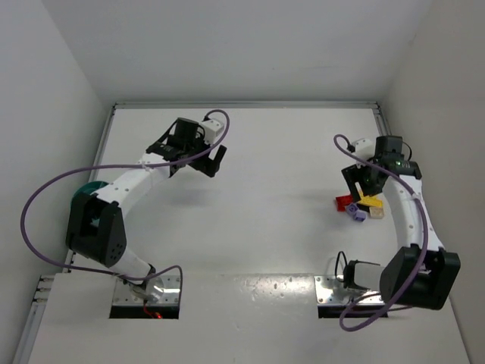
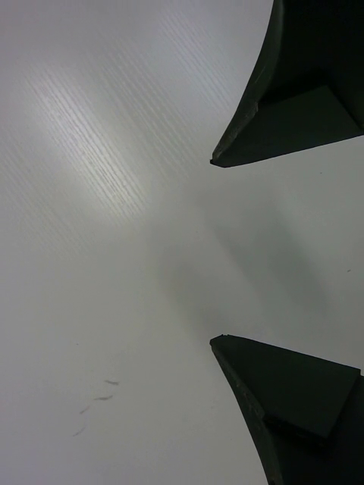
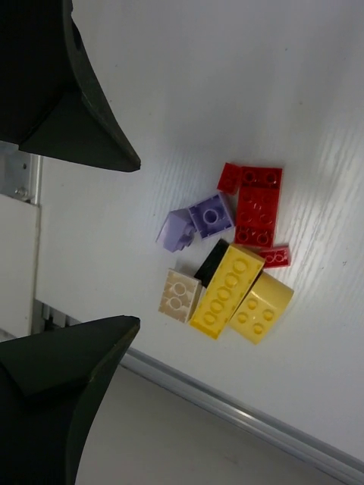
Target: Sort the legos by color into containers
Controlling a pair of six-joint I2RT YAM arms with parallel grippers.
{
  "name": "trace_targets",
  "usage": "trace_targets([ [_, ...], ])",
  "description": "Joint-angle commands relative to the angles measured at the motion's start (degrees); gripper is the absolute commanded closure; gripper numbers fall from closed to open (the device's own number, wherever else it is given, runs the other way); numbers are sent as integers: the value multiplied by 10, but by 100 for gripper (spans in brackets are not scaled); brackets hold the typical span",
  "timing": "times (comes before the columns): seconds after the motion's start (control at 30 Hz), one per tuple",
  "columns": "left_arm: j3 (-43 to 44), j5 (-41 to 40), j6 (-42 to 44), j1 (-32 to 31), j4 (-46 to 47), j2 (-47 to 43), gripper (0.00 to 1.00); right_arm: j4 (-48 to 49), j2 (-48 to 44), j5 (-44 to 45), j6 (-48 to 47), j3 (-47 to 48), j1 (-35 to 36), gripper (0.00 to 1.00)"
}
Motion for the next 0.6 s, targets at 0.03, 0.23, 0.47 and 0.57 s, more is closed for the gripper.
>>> trace_targets([
  [0.03, -5, 24, -7, -5, 32, -20, 1, -22, 63, 7, -43, 76, -22, 25],
  [0.23, -10, 44, -2, -5, 38, -26, 1, -86, 133, -12, -148, 143, -66, 34],
  [0.47, -10, 49, 9, -5, 49, -20, 1, -173, 133, -49, -258, 122, -89, 56],
  [0.57, -10, 55, 16, -5, 49, -8, 1, -225, 128, -92, -312, 106, -82, 64],
])
